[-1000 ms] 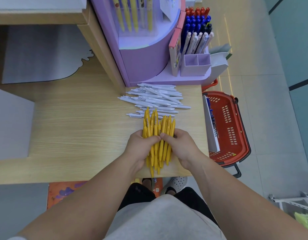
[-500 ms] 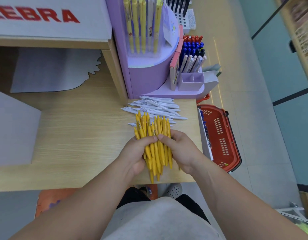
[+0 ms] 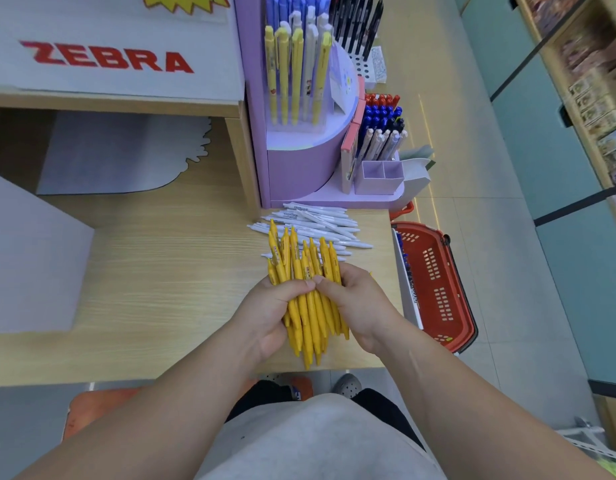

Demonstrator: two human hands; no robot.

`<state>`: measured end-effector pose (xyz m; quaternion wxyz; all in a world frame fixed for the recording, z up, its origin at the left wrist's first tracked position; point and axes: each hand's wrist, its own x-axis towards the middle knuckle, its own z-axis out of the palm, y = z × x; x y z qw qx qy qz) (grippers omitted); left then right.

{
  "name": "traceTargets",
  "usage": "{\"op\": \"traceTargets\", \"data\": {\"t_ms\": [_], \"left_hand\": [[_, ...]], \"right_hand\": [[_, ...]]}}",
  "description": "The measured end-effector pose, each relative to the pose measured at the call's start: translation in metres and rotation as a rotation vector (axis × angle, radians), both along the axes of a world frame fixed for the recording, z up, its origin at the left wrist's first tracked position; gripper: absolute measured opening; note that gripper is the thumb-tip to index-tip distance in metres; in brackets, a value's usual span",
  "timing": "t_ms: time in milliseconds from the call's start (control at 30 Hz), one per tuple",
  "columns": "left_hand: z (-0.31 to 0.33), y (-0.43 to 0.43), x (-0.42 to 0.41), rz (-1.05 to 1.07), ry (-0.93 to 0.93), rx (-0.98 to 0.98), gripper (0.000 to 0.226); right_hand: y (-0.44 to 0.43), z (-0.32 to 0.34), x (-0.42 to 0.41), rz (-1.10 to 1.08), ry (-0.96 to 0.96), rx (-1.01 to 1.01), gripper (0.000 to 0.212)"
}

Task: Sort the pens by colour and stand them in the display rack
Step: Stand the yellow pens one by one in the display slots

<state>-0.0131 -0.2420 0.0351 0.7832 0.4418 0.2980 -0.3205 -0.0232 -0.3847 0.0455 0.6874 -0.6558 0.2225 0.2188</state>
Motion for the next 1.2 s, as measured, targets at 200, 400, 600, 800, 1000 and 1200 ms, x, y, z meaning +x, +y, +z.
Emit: {"op": "traceTargets", "data": {"t_ms": [200, 400, 600, 800, 1000, 1200], "left_hand": [[0.003, -0.002, -0.001, 0.024, 0.015, 0.001, 0.032], [0.011, -0.001, 0.001, 0.068, -0.015, -0.030, 0.050], [0.017, -0.009, -0.009, 0.084, -0.084, -0.033, 0.042], [0.026, -0.036, -0.030, 0.152, -0.135, -0.065, 0.046], [0.042, -0.057, -0.059, 0.390, -0.124, -0.077, 0.040], [0.060, -0.030, -0.097, 0.590, -0.206, -0.058, 0.037]], "right_hand": [[0.000, 0.012, 0.001, 0.001, 0.016, 0.047, 0.017], [0.000, 0.018, 0.003, -0.028, 0.038, 0.092, 0.018], [-0.014, 0.026, 0.007, 0.012, -0.022, 0.041, 0.009], [-0.042, 0.037, 0.014, 0.169, -0.047, 0.083, 0.011], [-0.046, 0.041, 0.008, 0.384, -0.072, 0.083, 0.011], [-0.006, 0.054, -0.008, 0.643, -0.085, 0.138, 0.014]]}}
